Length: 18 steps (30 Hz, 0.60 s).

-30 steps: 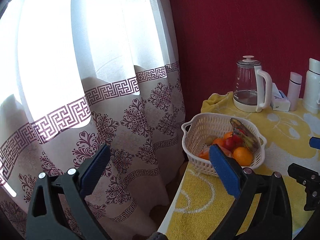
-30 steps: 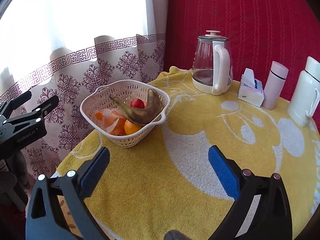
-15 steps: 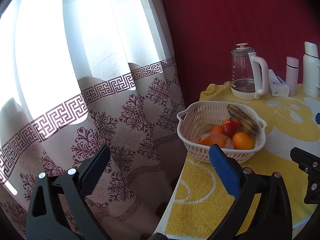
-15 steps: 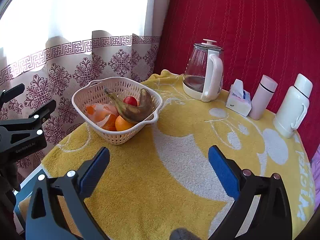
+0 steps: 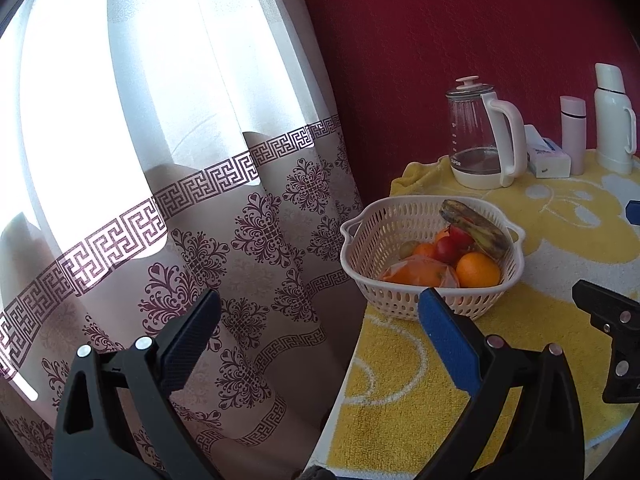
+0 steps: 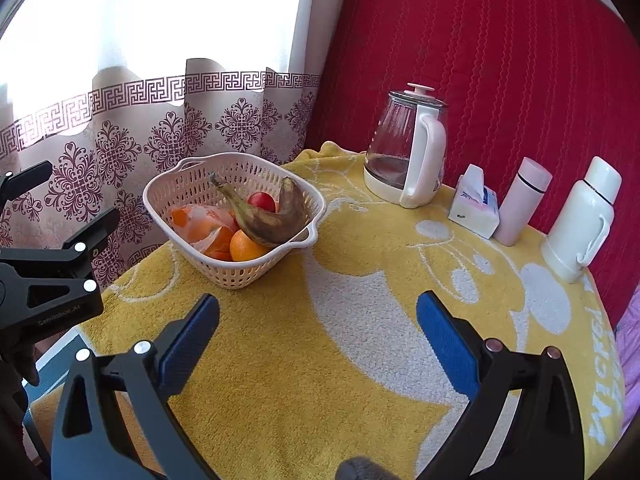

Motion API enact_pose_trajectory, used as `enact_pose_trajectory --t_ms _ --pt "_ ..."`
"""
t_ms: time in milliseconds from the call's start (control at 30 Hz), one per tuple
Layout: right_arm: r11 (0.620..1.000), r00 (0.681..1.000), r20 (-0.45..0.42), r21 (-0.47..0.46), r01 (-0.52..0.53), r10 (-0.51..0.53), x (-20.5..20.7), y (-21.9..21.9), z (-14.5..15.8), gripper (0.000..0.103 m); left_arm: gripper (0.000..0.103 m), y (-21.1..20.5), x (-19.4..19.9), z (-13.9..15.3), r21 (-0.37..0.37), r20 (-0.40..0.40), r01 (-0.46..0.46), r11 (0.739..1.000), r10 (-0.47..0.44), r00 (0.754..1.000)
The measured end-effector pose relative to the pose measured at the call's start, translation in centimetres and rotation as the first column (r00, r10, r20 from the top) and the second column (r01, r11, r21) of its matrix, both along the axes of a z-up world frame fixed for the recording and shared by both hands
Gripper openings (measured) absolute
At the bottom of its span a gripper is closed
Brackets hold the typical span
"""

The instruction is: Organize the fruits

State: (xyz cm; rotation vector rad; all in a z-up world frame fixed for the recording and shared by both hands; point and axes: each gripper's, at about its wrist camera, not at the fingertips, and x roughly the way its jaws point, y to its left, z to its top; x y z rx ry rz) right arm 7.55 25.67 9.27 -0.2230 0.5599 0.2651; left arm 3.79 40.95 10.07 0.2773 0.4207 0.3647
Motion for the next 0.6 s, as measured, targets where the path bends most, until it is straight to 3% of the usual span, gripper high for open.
enact_pose_trajectory --t_ms 600 --pt "1.000 1.000 0.006 -0.018 -0.020 0.020 -0.23 0.65 -0.14 0.098 0.100 0.13 0.06 -0.19 0.012 -0.004 0.003 1.000 -0.003 1.000"
